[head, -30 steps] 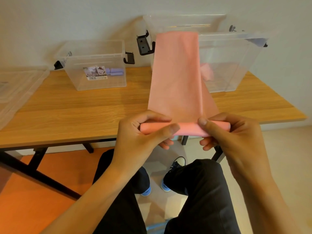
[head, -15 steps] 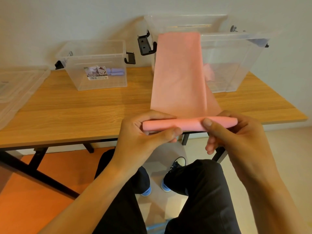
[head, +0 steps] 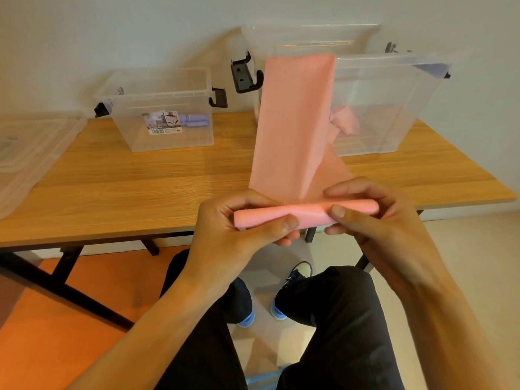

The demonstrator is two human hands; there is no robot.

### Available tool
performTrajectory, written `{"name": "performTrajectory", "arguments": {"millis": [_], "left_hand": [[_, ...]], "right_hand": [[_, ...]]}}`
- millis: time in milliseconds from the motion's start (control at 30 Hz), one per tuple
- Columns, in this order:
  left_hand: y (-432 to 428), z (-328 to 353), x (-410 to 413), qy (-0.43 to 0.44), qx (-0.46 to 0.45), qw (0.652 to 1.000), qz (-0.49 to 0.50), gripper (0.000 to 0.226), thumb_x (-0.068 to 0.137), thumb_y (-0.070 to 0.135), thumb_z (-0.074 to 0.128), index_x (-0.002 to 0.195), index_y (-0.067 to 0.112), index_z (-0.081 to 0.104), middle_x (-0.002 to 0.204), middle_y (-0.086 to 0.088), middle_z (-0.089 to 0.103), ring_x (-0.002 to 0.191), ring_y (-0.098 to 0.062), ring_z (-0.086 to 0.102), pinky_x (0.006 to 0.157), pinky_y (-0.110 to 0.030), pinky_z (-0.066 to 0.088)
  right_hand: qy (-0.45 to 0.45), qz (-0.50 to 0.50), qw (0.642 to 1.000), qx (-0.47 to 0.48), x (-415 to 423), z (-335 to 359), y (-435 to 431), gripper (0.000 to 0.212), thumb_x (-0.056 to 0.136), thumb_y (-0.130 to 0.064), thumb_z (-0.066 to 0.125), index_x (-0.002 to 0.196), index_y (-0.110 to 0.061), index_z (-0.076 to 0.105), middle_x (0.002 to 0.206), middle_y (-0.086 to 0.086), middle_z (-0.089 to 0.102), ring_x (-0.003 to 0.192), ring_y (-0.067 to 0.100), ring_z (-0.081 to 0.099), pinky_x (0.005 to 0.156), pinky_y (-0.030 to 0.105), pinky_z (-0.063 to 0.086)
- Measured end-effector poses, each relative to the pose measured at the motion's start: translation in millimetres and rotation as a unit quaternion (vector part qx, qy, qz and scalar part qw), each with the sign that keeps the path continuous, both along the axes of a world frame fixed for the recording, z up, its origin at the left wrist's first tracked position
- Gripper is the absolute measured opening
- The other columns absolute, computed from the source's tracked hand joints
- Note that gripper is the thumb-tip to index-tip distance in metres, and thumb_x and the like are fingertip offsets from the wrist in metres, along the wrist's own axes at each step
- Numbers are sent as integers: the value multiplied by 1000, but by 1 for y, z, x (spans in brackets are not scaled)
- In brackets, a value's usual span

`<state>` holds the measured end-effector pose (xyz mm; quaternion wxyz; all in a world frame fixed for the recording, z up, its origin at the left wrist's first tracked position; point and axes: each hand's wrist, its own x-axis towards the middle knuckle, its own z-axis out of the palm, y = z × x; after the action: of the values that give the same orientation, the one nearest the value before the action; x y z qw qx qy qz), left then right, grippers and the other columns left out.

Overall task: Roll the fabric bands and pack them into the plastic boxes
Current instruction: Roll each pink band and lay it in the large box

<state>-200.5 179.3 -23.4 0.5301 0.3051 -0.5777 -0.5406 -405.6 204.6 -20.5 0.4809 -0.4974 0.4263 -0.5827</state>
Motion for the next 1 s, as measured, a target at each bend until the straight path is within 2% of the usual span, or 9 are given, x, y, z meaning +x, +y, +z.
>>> {"name": "performTrajectory", "arguments": {"millis": [67, 167, 267, 367, 467, 567, 700, 867, 1000], "left_hand": [[-3, -2, 2, -16, 1, 1000, 0, 19, 71, 10, 83, 87, 4, 75, 79, -14, 76, 70, -29, 75, 63, -30, 59], [-6, -4, 3, -58, -16, 998, 0, 30, 67, 13, 92, 93, 17, 78, 90, -5, 78, 79, -25, 75, 70, -31, 60], [-6, -3, -1, -62, -30, 998, 0, 27, 66, 10, 87, 91, 16, 78, 84, -1, 77, 77, -15, 74, 68, -21, 55], [-3, -2, -6, -31, -17, 999, 10, 17, 71, 11, 79, 88, 11, 77, 78, -5, 76, 66, -23, 74, 62, -23, 58], [-2, 0, -7, -18, -3, 999, 28, 13, 78, 14, 74, 89, 6, 75, 75, -9, 75, 62, -28, 74, 56, -26, 58], [-1, 3, -4, -19, -4, 1000, 20, 21, 78, 15, 74, 95, 3, 73, 77, -12, 75, 62, -29, 74, 56, -28, 59], [1, 6, 0, -21, -15, 1000, -4, 27, 75, 3, 78, 102, 3, 73, 84, -13, 76, 68, -30, 75, 61, -30, 60], [-1, 6, 0, -39, -15, 999, -7, 13, 82, 6, 73, 93, 0, 72, 75, -15, 74, 61, -30, 72, 54, -31, 58], [-2, 6, 0, -48, -8, 998, -29, 15, 83, 10, 71, 91, -3, 70, 72, -16, 74, 57, -31, 72, 52, -32, 57]], "right_hand": [[30, -47, 998, -18, 2, 0, 4, 31, 60, -35, 88, 85, -20, 81, 86, 3, 76, 74, 18, 73, 66, 25, 59], [55, -109, 991, -48, 5, 3, 13, 21, 65, -27, 83, 79, -13, 79, 80, 4, 76, 67, 19, 73, 61, 26, 59], [51, -141, 987, -62, 7, 6, 18, 15, 71, -23, 78, 80, -11, 78, 78, 4, 75, 62, 21, 71, 55, 23, 57], [50, -134, 988, -52, 7, 10, 21, 21, 75, -25, 74, 89, -9, 74, 79, 7, 75, 60, 27, 72, 54, 27, 58], [53, -86, 995, -26, 3, 15, 23, 32, 71, -26, 76, 99, -10, 74, 84, 13, 76, 69, 29, 75, 60, 29, 60], [67, -77, 995, -13, 1, 15, 21, 26, 74, -21, 76, 93, -4, 74, 76, 15, 74, 62, 28, 72, 59, 30, 60], [79, -103, 991, -7, 0, 14, 19, 23, 75, -27, 74, 82, -6, 72, 64, 14, 69, 50, 25, 66, 53, 25, 56], [40, -63, 997, -2, 0, 13, 16, 36, 69, -22, 78, 103, -9, 74, 90, 11, 77, 68, 29, 74, 57, 28, 58], [18, -62, 998, -3, -2, 12, 13, 43, 67, -17, 80, 109, -15, 70, 88, 12, 76, 71, 29, 75, 57, 28, 59]]}}
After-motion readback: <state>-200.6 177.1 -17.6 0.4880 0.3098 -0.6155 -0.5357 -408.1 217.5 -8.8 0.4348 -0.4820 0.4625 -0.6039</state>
